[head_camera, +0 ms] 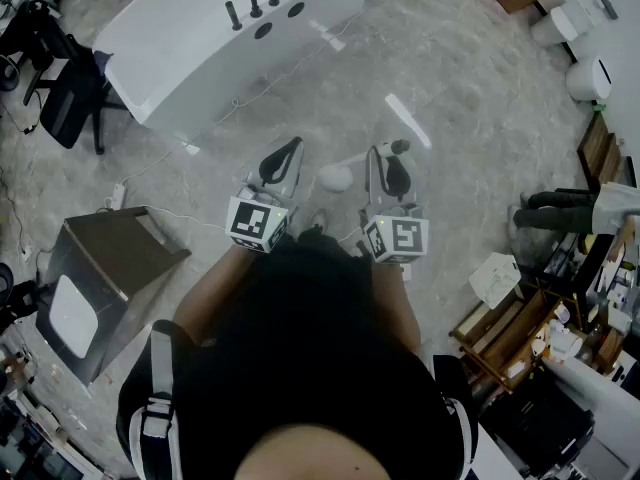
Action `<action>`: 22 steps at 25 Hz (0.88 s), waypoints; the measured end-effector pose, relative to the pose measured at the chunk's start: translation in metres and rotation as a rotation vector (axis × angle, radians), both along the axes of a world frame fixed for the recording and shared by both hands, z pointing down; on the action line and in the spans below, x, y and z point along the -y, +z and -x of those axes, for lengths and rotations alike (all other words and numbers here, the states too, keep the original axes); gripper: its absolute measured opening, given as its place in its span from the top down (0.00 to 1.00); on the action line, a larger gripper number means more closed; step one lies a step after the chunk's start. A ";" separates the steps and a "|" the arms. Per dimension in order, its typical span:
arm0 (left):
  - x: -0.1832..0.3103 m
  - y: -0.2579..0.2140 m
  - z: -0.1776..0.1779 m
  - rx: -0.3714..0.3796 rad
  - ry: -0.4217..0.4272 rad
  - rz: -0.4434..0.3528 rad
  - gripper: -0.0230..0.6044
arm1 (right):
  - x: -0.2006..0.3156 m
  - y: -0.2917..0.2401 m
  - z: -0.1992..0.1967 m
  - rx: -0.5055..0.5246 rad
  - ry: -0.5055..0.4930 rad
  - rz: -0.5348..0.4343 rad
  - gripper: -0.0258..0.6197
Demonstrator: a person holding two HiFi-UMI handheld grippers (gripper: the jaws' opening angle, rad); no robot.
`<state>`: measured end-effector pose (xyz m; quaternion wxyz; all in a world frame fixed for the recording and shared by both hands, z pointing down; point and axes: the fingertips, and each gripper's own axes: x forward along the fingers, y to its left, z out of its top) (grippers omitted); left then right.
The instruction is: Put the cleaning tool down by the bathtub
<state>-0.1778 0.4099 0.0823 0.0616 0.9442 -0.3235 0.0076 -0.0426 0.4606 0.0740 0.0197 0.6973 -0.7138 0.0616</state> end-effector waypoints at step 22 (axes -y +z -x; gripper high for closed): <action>-0.013 0.007 -0.039 0.001 -0.012 0.009 0.95 | -0.011 -0.002 -0.029 -0.002 -0.027 -0.030 0.82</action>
